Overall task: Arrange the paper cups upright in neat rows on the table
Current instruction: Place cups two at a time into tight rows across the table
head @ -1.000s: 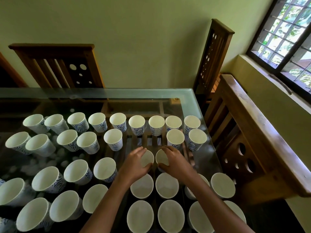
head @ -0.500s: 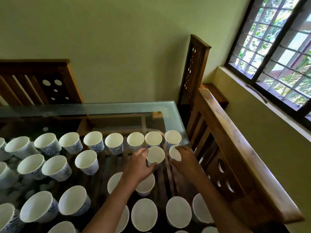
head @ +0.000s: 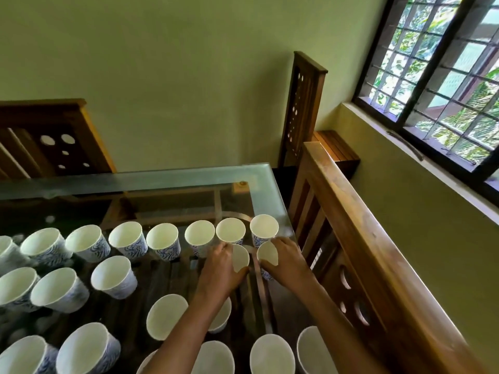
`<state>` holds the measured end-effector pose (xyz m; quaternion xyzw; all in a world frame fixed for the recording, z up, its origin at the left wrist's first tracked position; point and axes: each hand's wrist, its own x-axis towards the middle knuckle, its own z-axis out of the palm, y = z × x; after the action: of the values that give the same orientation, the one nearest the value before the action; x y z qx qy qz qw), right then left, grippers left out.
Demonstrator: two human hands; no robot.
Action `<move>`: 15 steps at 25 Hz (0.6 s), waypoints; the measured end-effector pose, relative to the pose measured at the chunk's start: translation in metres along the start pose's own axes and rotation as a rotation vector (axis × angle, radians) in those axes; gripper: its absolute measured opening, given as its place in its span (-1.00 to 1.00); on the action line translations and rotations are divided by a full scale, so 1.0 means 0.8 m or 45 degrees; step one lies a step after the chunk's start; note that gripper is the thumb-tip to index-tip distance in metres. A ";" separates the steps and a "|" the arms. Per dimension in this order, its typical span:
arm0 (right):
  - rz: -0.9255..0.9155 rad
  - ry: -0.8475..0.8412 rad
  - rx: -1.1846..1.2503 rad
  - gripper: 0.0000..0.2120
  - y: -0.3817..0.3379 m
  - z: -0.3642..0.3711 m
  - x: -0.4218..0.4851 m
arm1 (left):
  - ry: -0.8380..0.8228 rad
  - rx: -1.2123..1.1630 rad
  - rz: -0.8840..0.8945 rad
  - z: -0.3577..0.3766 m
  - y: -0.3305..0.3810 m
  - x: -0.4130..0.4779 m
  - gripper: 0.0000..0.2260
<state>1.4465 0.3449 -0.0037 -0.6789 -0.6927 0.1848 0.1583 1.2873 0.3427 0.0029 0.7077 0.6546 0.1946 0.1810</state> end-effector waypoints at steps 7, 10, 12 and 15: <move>0.005 -0.122 -0.042 -0.52 0.007 -0.006 -0.012 | -0.111 -0.012 0.023 0.000 0.011 -0.011 -0.38; 0.046 -0.152 0.002 -0.49 0.007 -0.019 -0.039 | -0.193 -0.036 0.033 0.007 0.019 -0.028 -0.36; 0.077 -0.146 0.030 -0.45 0.012 -0.023 -0.057 | -0.208 -0.083 0.027 0.010 0.025 -0.041 -0.36; 0.064 -0.139 0.034 -0.45 0.018 -0.027 -0.084 | -0.237 -0.105 0.044 0.012 0.032 -0.058 -0.35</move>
<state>1.4711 0.2788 0.0112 -0.6827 -0.6806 0.2348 0.1246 1.3110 0.2942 0.0059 0.7259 0.6139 0.1580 0.2667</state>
